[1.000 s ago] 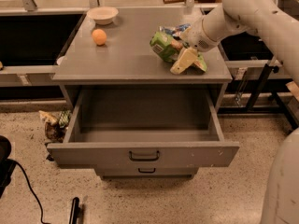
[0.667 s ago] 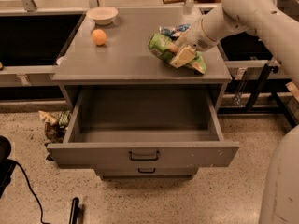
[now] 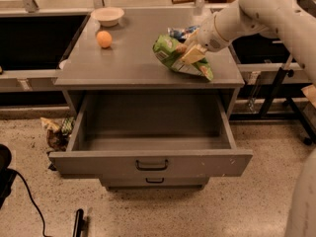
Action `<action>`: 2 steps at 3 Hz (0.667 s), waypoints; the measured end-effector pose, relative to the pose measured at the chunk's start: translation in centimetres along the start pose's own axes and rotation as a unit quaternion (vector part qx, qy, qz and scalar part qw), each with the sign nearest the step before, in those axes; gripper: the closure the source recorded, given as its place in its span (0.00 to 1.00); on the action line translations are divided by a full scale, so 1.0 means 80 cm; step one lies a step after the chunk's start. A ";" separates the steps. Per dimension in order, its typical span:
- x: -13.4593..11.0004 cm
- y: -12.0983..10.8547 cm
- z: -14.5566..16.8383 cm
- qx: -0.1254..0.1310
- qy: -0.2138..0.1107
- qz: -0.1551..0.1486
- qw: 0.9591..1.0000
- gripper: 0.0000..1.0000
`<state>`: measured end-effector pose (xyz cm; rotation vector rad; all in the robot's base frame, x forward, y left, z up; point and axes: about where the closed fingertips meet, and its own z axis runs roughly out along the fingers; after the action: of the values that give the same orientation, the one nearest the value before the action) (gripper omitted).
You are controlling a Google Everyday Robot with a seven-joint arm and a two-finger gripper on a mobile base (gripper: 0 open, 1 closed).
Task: Place green rice chip bag into top drawer
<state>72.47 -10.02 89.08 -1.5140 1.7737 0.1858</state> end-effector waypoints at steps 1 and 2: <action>-0.032 0.005 -0.035 0.004 -0.069 -0.024 0.997 1.00; -0.077 0.029 -0.071 -0.016 -0.153 -0.065 0.986 1.00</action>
Offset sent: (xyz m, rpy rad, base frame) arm -0.0907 0.0217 0.1174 0.3380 -0.2170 0.3700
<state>67.71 -7.79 96.01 -1.5261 1.4314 0.3624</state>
